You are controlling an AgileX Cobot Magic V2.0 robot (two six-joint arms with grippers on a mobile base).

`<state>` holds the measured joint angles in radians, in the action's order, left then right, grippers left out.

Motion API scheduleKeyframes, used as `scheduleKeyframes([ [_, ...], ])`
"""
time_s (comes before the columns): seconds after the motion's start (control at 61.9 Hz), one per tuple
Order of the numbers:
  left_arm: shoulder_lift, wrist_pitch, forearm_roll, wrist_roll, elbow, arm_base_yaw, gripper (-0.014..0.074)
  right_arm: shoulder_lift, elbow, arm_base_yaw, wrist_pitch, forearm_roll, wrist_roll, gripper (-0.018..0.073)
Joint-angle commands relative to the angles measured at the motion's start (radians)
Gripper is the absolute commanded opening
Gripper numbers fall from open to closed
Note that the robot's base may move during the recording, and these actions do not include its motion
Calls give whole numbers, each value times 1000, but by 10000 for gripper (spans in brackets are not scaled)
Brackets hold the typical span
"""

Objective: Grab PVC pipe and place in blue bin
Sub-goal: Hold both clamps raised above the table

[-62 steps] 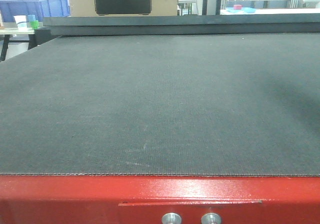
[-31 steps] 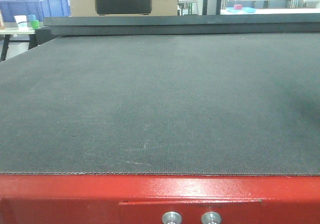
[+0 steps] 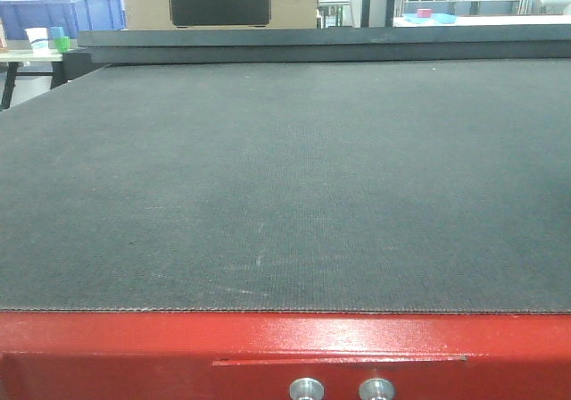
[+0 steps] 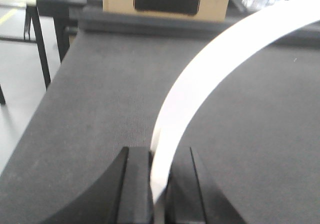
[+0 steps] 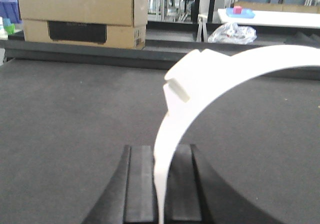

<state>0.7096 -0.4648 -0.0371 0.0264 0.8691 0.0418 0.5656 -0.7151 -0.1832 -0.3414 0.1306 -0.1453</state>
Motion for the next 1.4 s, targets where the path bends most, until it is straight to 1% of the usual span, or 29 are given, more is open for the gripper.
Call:
scheduleKeyframes([
  [0.0,-80,15,0,-3,-7,2,-111,-31,-5,0,14,15,8,-169],
  [0.097,-132,19,2,-3,-7,2,-111,-47,-9,0,36,8,8,-169],
  [0.178,-161,50,10,-3,-7,2,-111,-54,-9,0,47,-48,6,-169],
  [0.291,-171,90,14,-3,-7,2,-111,-54,-14,0,50,-163,6,-169],
  [0.387,-171,87,16,-3,-7,2,-111,-57,-32,0,33,-175,6,-169],
  [0.565,-171,87,16,-3,-7,2,-111,-59,-86,0,-21,-113,6,-169],
  [0.727,-171,87,16,-3,-7,2,-111,-59,-87,0,-54,-104,6,-169],
  [0.953,-171,87,16,-3,-7,2,-111,-59,-87,0,-63,33,8,-169],
  [1.388,-171,88,16,-3,-7,2,-111,-59,-87,0,-45,30,8,-169],
])
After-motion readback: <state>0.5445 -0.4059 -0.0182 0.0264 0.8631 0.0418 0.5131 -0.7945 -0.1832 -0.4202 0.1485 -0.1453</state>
